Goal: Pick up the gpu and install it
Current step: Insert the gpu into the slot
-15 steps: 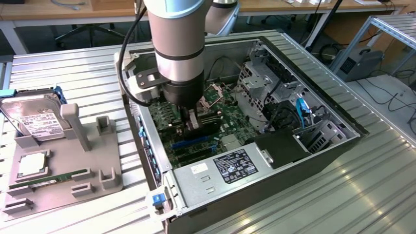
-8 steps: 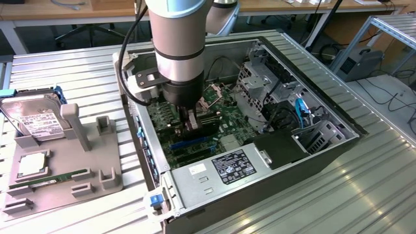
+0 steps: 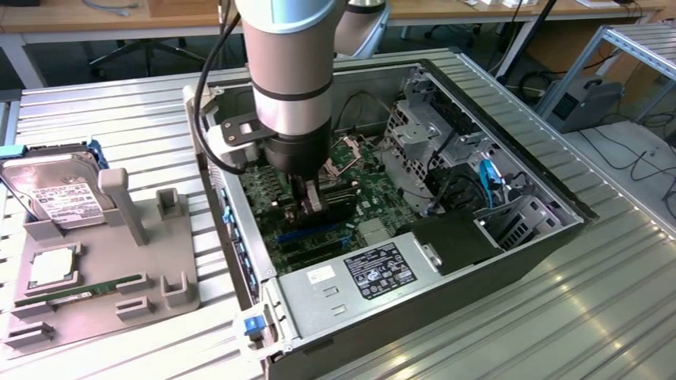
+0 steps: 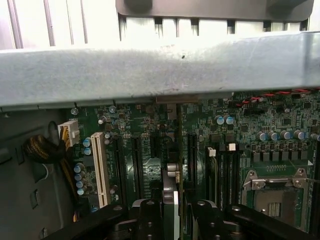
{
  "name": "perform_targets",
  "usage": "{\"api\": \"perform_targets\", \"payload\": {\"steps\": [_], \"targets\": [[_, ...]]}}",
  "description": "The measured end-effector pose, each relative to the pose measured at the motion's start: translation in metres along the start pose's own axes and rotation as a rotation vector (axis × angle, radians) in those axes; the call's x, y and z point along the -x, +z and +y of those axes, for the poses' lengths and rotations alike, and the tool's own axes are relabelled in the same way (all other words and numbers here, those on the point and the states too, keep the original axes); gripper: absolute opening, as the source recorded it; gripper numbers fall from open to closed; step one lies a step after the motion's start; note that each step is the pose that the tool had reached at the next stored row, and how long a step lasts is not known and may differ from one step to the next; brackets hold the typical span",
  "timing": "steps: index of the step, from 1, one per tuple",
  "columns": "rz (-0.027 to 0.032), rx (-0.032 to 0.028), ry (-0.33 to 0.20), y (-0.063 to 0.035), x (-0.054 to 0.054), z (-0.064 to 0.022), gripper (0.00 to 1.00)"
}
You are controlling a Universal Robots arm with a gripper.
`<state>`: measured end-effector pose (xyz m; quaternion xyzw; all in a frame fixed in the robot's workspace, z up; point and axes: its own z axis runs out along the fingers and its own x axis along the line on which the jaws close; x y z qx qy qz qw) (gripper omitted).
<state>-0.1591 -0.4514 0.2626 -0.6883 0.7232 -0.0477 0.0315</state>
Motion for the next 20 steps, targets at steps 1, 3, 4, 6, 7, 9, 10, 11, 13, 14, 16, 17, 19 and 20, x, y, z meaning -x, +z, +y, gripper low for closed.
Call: {"api": "perform_targets", "payload": {"steps": [1, 3, 4, 6, 7, 9, 10, 11, 13, 14, 16, 17, 19, 20], "targets": [[-0.0001, -0.0001, 0.0, 0.0004, 0.0, -0.0002, 0.27], [0.0023, -0.0003, 0.0, 0.0027, 0.0001, -0.0001, 0.27], [0.0027, -0.0001, 0.0, 0.0032, 0.0002, 0.0, 0.27], [0.0031, 0.0, 0.0, 0.0036, 0.0003, 0.0001, 0.27], [0.003, 0.0, 0.0, 0.0037, 0.0003, 0.0001, 0.27], [0.0027, -0.0003, 0.0, 0.0039, 0.0003, 0.0001, 0.27], [0.0026, -0.0003, 0.0, 0.0039, 0.0003, 0.0001, 0.27], [0.0026, -0.0003, 0.0, 0.0039, 0.0003, 0.0001, 0.27], [0.0026, -0.0003, 0.0, 0.004, 0.0003, 0.0001, 0.27], [0.0026, -0.0003, 0.0, 0.0039, 0.0003, 0.0001, 0.27], [0.0026, -0.0003, 0.0, 0.0039, 0.0003, 0.0001, 0.27], [0.0026, -0.0004, 0.0, 0.0039, 0.0003, 0.0001, 0.27], [0.0022, -0.0005, -0.002, 0.0038, 0.0004, 0.0001, 0.27], [0.0022, -0.0005, -0.002, 0.0037, 0.0004, 0.0, 0.27]]}}
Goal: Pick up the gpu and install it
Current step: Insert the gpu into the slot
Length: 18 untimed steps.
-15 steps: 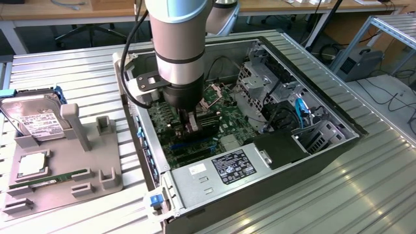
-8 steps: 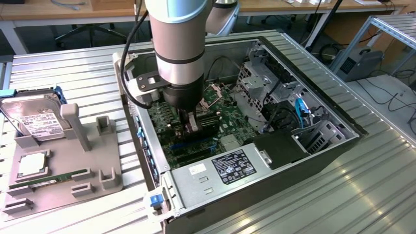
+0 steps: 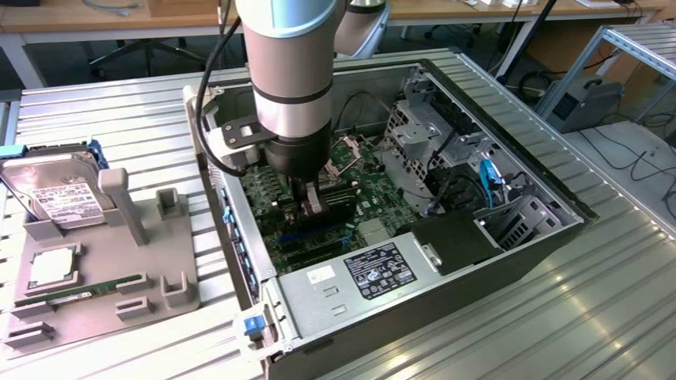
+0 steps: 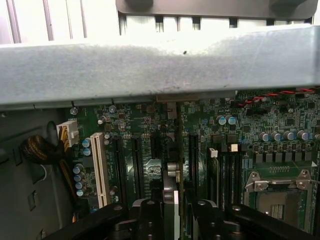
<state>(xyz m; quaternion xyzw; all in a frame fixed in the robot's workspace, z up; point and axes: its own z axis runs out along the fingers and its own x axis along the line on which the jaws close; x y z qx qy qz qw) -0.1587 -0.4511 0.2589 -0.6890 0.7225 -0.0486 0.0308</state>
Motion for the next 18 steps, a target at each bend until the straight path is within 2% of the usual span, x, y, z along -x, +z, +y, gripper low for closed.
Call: {"api": "perform_targets", "payload": {"steps": [18], "targets": [[-0.0025, -0.0004, -0.024, -0.0007, 0.0008, -0.0002, 0.27]]}}
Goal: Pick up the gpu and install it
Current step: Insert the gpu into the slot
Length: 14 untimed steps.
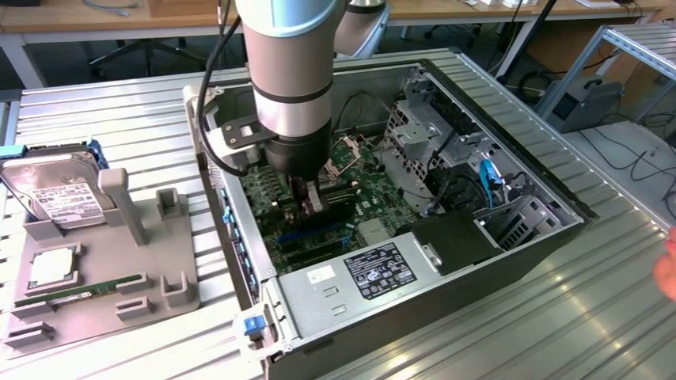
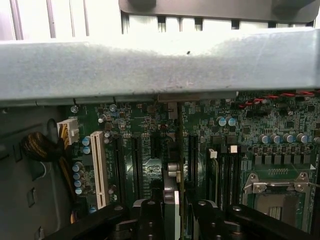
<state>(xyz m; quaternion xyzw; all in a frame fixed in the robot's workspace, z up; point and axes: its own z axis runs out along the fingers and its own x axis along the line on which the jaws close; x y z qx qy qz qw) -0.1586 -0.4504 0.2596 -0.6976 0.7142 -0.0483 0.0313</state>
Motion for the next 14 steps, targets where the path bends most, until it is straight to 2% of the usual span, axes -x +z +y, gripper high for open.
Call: {"api": "perform_targets", "payload": {"steps": [3, 14], "targets": [[-0.0019, -0.0003, -0.018, 0.0004, 0.0001, 0.0001, 0.27], [0.0006, -0.0001, -0.012, 0.0046, 0.0012, 0.0003, 0.27]]}}
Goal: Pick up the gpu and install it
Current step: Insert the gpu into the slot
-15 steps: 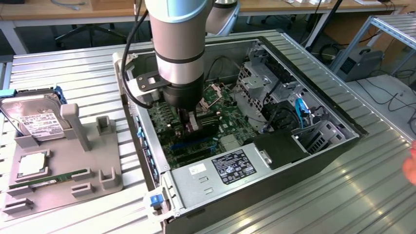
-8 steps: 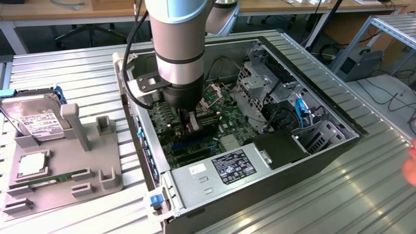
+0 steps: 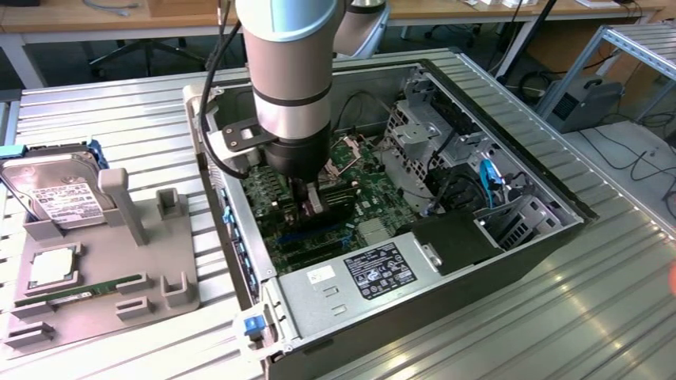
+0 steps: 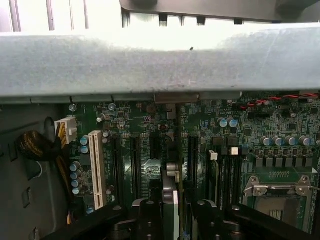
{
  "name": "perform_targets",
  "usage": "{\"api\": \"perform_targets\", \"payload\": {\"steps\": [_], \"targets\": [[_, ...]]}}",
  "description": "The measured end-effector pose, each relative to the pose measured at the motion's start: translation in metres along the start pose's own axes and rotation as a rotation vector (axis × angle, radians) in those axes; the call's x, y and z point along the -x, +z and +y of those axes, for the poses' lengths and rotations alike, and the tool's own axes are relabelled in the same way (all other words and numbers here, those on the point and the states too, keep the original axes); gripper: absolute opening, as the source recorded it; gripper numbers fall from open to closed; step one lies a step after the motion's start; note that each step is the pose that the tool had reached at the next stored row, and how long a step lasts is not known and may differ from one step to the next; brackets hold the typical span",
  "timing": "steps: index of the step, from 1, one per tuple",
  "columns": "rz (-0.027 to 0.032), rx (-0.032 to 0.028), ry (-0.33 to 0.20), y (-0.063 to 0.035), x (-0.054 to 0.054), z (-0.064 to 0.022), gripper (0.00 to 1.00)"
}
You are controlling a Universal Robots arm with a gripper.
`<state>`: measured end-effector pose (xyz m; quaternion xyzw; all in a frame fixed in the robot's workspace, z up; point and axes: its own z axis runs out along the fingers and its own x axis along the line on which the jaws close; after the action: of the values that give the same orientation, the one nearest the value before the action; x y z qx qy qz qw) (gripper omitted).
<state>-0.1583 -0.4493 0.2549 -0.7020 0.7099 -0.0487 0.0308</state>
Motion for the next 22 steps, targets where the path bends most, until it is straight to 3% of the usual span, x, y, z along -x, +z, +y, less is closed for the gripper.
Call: {"api": "perform_targets", "payload": {"steps": [15, 17, 18, 22], "targets": [[-0.0013, -0.0007, 0.0, 0.0033, 0.0006, -0.0001, 0.27], [-0.0009, -0.0006, 0.0, 0.0033, 0.0005, 0.0, 0.28], [-0.0007, -0.0004, 0.0, 0.0032, 0.0005, 0.0, 0.35], [-0.0004, -0.0002, 0.0, 0.0029, 0.0005, -0.0001, 0.35]]}}
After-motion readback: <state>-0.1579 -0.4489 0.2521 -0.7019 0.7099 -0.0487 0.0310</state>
